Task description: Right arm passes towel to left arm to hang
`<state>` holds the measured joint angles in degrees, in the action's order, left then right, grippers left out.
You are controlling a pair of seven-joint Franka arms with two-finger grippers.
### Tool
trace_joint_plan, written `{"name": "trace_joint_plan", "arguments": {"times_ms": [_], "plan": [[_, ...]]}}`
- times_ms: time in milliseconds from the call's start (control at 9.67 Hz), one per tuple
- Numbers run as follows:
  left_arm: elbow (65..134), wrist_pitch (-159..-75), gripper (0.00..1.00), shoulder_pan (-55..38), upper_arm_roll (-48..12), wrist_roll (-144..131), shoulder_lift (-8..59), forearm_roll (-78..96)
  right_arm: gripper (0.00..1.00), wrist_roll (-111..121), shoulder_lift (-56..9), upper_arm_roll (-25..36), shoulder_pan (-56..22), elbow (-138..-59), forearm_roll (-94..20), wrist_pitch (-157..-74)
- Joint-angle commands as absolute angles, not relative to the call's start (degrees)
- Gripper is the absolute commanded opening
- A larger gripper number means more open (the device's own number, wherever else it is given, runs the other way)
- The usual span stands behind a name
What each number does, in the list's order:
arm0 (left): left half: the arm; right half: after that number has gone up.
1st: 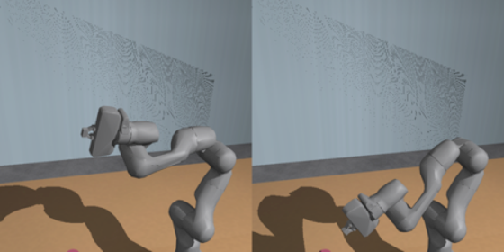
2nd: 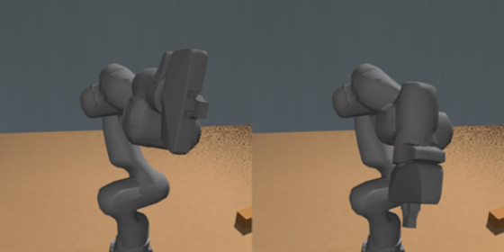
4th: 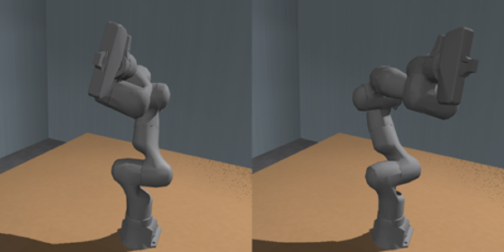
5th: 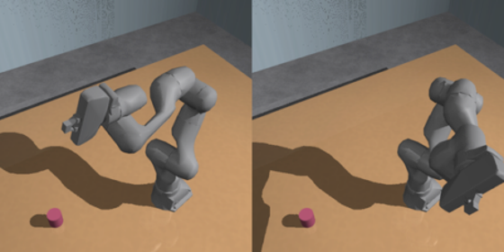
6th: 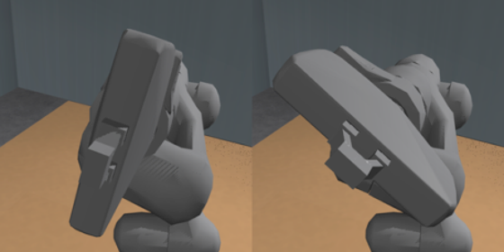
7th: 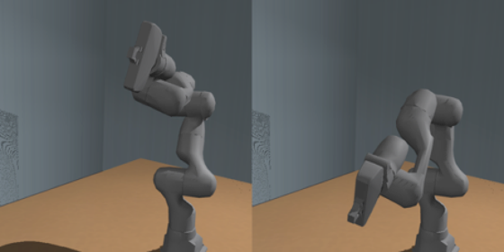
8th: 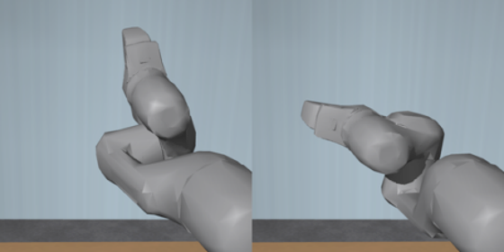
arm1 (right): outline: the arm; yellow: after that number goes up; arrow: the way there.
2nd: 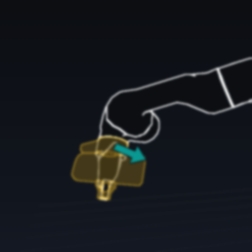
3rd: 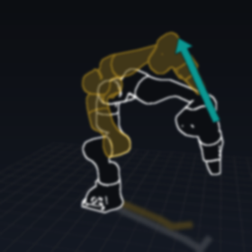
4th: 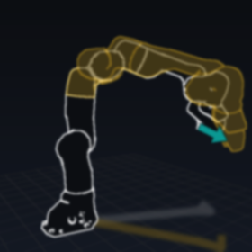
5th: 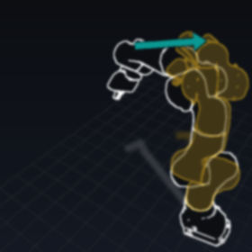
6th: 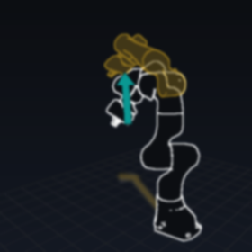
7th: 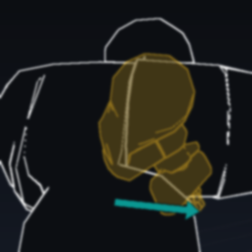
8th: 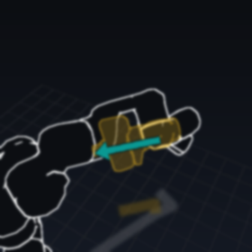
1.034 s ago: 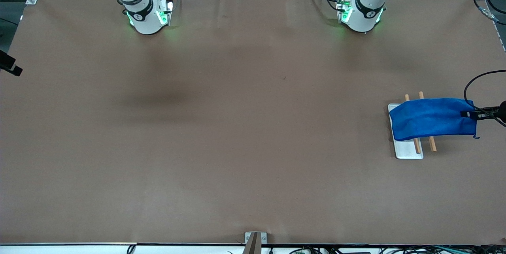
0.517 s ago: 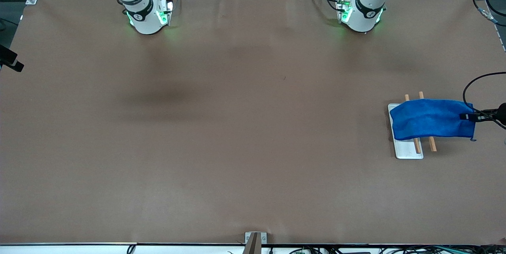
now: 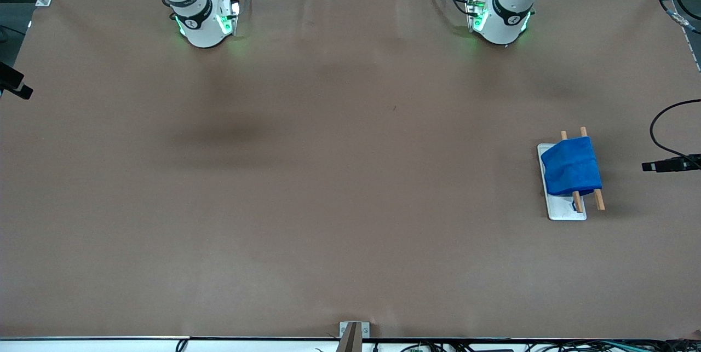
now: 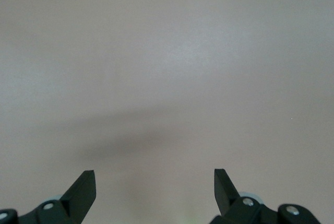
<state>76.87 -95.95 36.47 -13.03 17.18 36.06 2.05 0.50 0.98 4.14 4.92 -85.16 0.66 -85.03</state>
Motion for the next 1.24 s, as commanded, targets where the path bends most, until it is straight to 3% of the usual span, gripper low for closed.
{"name": "trace_joint_plan", "arguments": {"times_ms": [0, 1138], "plan": [[76.82, -96.15, 1.0, 36.56, -13.88, 17.07, 33.6, 0.96, 1.0, -0.44, 1.67, 3.08, 5.98, -85.87, 1.76, -84.9], [77.34, -87.19, 1.0, 36.3, -38.4, -1.76, 11.09, -1.31, 1.0, -0.35, 1.67, 3.08, 5.89, -86.04, 1.76, -84.9]]}}
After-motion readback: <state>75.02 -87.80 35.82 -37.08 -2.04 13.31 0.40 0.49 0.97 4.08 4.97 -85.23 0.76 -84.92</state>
